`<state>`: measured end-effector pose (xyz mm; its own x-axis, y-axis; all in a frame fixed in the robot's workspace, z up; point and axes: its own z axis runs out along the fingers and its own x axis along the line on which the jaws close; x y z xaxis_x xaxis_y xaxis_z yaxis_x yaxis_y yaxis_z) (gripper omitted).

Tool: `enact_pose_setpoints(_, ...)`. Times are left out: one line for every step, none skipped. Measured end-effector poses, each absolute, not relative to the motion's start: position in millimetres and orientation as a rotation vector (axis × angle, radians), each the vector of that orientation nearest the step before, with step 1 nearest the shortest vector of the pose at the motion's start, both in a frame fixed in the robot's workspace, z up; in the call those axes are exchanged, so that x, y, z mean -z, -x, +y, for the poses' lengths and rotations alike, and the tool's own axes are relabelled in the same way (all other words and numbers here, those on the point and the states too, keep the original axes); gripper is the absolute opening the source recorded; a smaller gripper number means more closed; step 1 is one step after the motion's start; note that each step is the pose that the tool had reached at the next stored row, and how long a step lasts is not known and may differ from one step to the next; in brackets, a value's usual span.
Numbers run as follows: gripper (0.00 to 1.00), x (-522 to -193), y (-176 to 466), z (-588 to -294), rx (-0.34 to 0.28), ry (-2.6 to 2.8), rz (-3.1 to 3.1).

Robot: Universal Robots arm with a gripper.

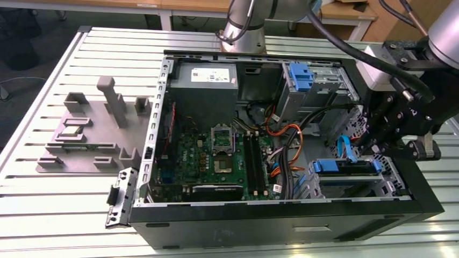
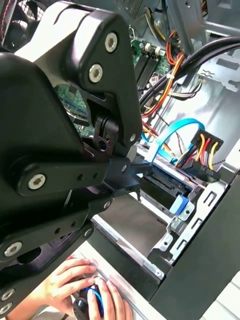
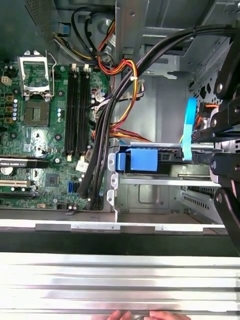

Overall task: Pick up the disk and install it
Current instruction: 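Insert the second disk wire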

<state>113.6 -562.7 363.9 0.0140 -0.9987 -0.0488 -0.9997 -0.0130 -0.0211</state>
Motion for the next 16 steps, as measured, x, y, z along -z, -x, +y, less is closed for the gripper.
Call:
enact_pose_setpoints(0.24,-363.9,-113.6,-560.8,-0.031,2.201,2.172)
enact_pose_setpoints(0.24,-364.0,-113.6,-558.8,-0.031,2.201,2.172)
enact_pose_setpoints(0.24,-363.9,-113.6,-556.6,-0.031,2.201,2.172)
enact_pose_setpoints(0.24,-364.0,-113.6,-554.6,-0.031,2.201,2.172)
enact_pose_setpoints(0.24,-364.0,-113.6,-552.7,-0.031,2.201,2.172)
enact_pose_setpoints(0.24,-363.9,-113.6,-550.9,-0.031,2.201,2.172)
enact_pose_setpoints(0.24,-363.9,-113.6,-549.2,-0.031,2.201,2.172)
enact_pose_setpoints(0.24,-363.9,-113.8,-548.1,-0.031,2.201,2.172)
enact_pose_setpoints(0.24,-363.8,-114.4,-547.2,-0.031,2.201,2.172)
enact_pose_setpoints(0.24,-363.6,-115.4,-546.5,-0.031,2.201,2.172)
enact_pose_setpoints(0.24,-363.5,-116.8,-545.9,-0.031,2.201,2.172)
enact_pose_setpoints(0.24,-363.3,-118.1,-545.4,-0.031,2.201,2.172)
enact_pose_setpoints(0.24,-363.1,-119.6,-544.8,-0.031,2.201,2.172)
enact_pose_setpoints(0.24,-362.9,-121.2,-544.3,-0.031,2.201,2.172)
enact_pose_setpoints(0.24,-362.7,-122.5,-543.7,-0.031,2.201,2.172)
enact_pose_setpoints(0.24,-362.4,-123.8,-543.1,-0.031,2.201,2.172)
